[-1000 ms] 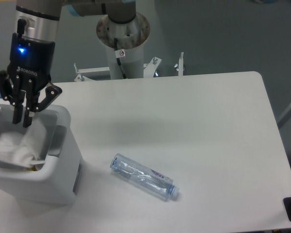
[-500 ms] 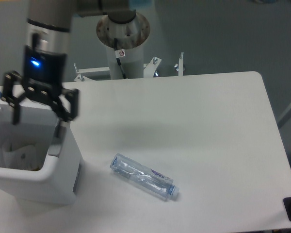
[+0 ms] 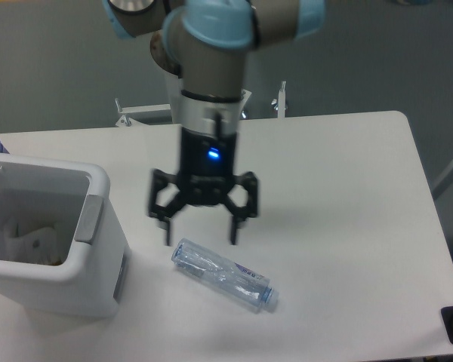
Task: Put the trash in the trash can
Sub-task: 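Move the gripper up and over to the clear plastic bottle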
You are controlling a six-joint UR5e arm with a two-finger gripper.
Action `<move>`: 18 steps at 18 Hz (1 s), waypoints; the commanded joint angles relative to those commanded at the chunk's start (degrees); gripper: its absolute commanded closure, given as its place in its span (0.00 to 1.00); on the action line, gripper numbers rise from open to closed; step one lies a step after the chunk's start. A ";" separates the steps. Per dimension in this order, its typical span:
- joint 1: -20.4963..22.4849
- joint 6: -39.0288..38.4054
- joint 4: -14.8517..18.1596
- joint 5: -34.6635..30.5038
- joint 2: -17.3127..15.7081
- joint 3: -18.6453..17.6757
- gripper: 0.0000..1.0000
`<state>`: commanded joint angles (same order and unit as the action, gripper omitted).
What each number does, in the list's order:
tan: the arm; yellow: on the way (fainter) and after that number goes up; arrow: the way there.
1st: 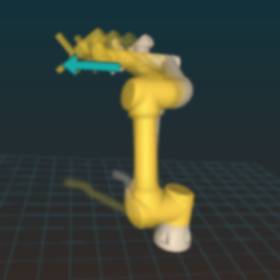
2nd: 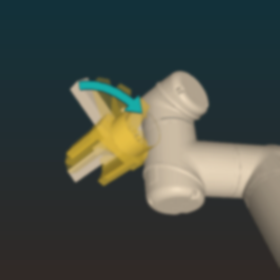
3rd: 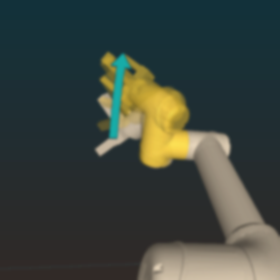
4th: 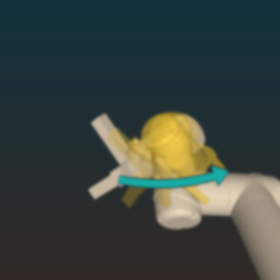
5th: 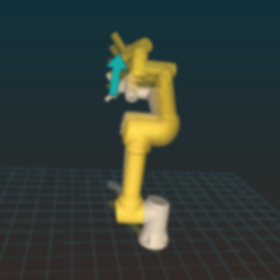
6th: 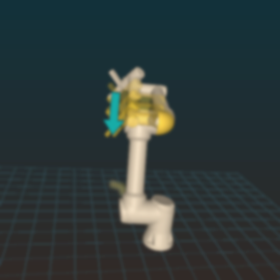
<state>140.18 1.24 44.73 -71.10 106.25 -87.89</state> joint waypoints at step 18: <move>-0.96 -13.97 5.98 -14.58 14.06 0.53 0.00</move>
<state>139.22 -12.73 50.71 -85.68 120.31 -87.36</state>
